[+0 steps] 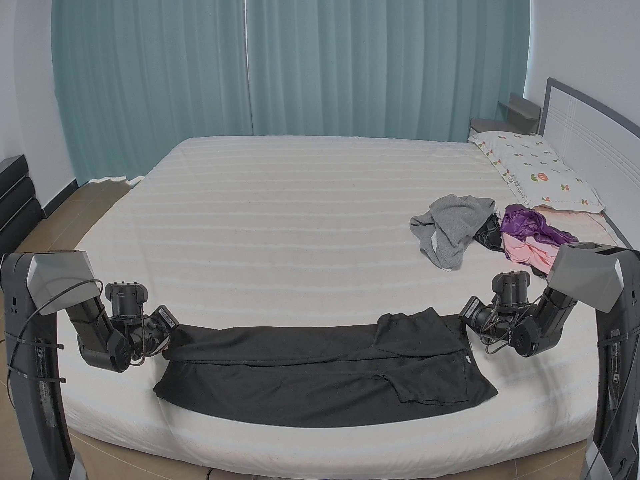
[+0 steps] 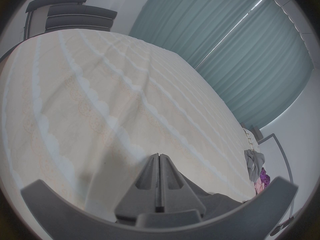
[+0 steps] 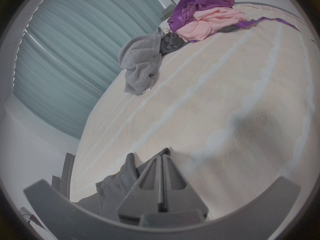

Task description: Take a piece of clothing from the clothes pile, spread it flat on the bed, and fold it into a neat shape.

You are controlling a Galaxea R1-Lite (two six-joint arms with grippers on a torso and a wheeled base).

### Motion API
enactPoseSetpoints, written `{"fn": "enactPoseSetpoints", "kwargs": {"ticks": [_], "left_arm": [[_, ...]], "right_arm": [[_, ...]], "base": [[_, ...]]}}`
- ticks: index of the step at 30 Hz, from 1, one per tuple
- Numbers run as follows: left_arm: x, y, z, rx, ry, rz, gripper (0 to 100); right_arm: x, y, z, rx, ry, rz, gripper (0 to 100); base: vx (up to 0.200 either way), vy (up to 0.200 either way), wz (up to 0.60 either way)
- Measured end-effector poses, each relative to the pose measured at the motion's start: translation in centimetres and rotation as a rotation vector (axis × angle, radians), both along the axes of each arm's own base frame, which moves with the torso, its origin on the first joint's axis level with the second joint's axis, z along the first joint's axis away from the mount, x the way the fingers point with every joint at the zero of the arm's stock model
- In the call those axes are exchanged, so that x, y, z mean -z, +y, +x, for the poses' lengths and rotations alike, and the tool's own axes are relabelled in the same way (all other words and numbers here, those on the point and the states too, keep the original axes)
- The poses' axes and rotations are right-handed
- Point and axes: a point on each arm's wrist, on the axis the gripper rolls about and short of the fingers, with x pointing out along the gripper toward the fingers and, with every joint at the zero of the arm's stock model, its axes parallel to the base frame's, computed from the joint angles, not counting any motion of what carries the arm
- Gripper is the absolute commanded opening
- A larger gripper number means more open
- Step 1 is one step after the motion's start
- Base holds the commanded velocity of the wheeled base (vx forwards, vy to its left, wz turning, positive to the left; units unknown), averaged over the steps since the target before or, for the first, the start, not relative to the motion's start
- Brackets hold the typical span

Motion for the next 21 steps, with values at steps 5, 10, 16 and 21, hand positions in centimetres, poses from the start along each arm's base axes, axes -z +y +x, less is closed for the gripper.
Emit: {"fn": "enactPoseSetpoints", "kwargs": {"ticks": [5,10,16,21], "left_arm": [[-0.01,0.03,0.04,-0.001,-0.001,0.000,0],[0.01,0.03,0.04,0.000,-0.001,0.001,0],[-0.01,0.06,0.08,-0.003,-0.002,-0.002,100],[-0.03,0.10,0.10,-0.003,-0.003,-0.007,100]], "right_arm": [[-0.16,-0.60,0.00,0.021,-0.023,-0.002,0],[-0.09,-0.71,-0.10,0.024,-0.019,-0.006,0],[0.02,-0.63,-0.31,0.018,-0.012,-0.009,100],[-0.17,-0.61,-0.39,0.020,-0.013,-0.001,100]], "base": [[0.000,0.000,0.00],[0.000,0.000,0.00],[0.000,0.000,0.00],[0.000,0.000,0.00]]}}
